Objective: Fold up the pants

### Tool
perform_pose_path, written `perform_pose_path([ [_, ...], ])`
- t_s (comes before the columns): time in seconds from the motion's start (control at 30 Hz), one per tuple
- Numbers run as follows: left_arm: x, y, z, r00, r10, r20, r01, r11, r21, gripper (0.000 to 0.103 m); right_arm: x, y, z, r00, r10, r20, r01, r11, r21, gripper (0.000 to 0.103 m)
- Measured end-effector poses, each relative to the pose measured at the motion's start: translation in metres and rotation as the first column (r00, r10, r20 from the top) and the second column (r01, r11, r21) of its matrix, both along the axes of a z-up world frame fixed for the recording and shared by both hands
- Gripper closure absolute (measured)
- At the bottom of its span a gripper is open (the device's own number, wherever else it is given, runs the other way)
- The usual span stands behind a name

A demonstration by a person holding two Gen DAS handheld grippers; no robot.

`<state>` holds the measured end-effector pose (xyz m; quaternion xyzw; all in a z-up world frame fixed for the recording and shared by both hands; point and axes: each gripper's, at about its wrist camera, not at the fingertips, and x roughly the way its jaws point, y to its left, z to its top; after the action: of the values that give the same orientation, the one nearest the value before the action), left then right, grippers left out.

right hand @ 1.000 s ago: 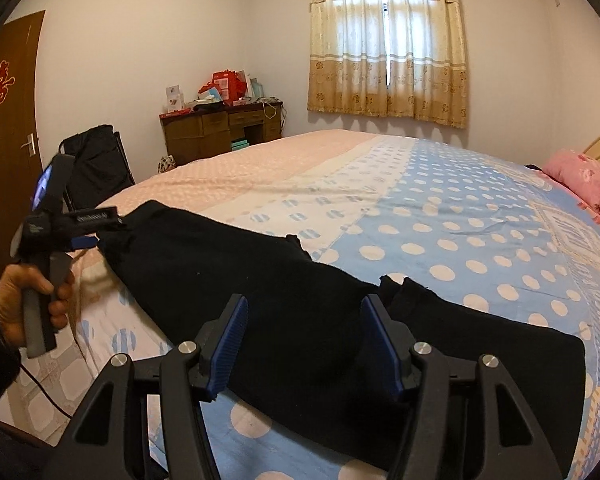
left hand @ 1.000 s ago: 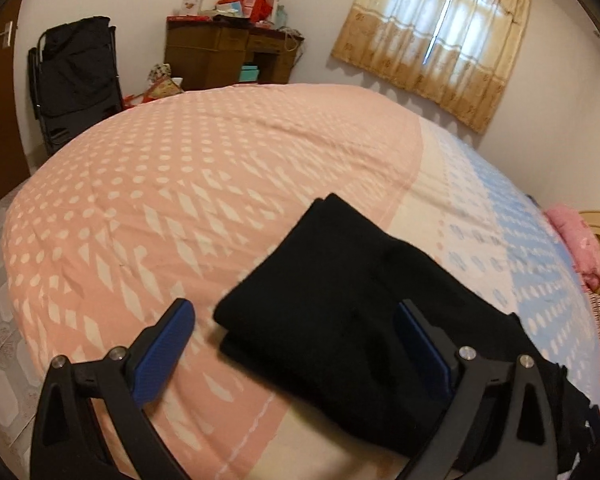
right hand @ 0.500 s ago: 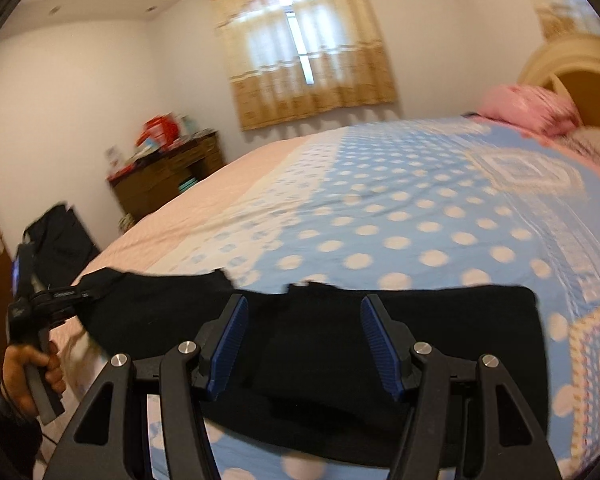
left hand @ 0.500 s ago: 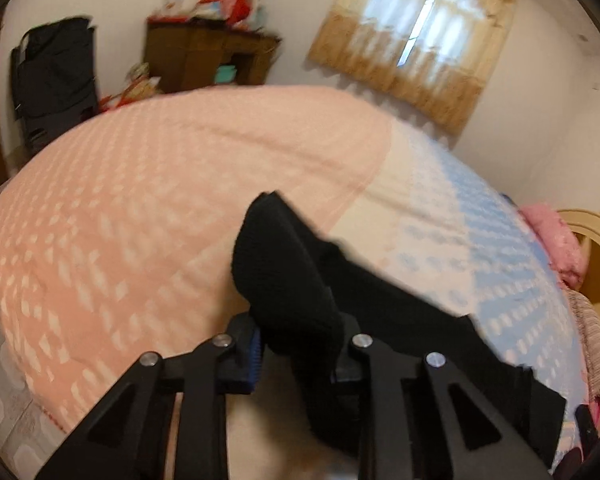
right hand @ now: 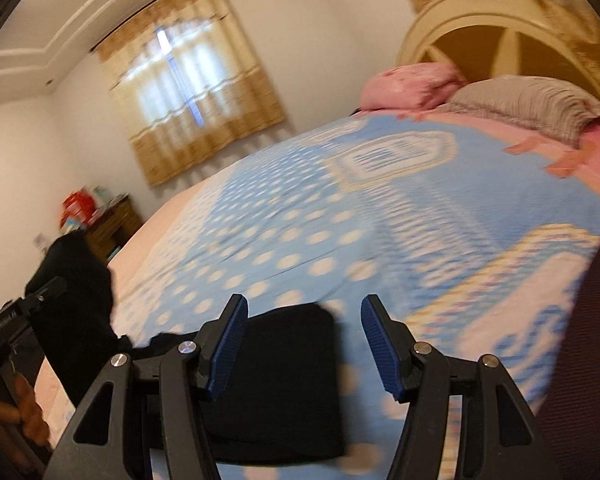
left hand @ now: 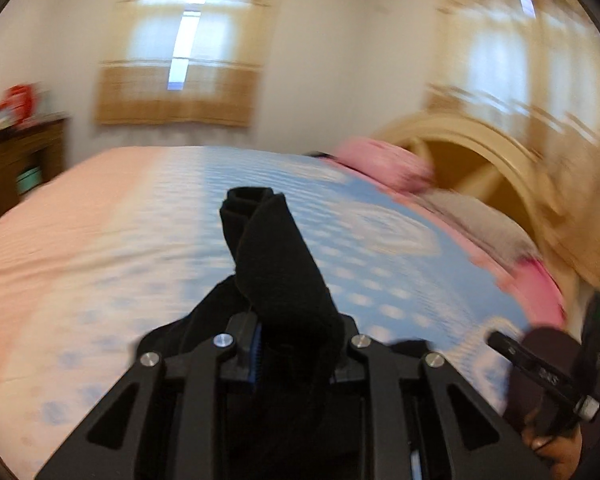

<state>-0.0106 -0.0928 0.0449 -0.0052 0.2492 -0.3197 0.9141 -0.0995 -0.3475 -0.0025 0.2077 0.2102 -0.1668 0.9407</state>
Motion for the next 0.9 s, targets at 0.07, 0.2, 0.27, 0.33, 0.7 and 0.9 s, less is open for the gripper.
perform_pose_path([
  [0.07,-0.011,-0.036,-0.012,0.997,-0.081,0.019,0.080,0.996,0.047,0.080,-0.017,-0.012,0.000,0.999,-0.043,-0.006,0.043,0.999,-0.007,0.042],
  [0.2,-0.034,-0.098,-0.054,0.976,-0.218,-0.013,0.217,0.961,0.172,0.079,-0.037,-0.038,-0.006,0.991,-0.126,-0.031,0.128,0.991,0.045,0.042],
  [0.27,-0.042,-0.110,-0.074,0.966,-0.254,-0.041,0.256,0.941,0.222,0.079,-0.039,-0.046,-0.008,0.992,-0.126,-0.023,0.128,0.988,0.086,0.042],
  [0.33,-0.052,-0.121,-0.091,0.956,-0.285,-0.073,0.293,0.910,0.292,0.076,-0.038,-0.047,-0.007,0.990,-0.136,-0.032,0.138,0.989,0.056,0.042],
  [0.7,-0.071,-0.063,-0.056,0.925,-0.366,-0.105,0.381,0.884,0.271,0.014,-0.024,-0.026,-0.012,0.996,-0.052,-0.071,0.054,0.998,0.024,0.042],
  [0.9,-0.024,0.018,-0.045,0.997,-0.027,-0.078,0.041,0.982,0.187,0.003,0.010,0.034,-0.003,0.979,0.162,-0.121,-0.179,0.972,-0.150,0.042],
])
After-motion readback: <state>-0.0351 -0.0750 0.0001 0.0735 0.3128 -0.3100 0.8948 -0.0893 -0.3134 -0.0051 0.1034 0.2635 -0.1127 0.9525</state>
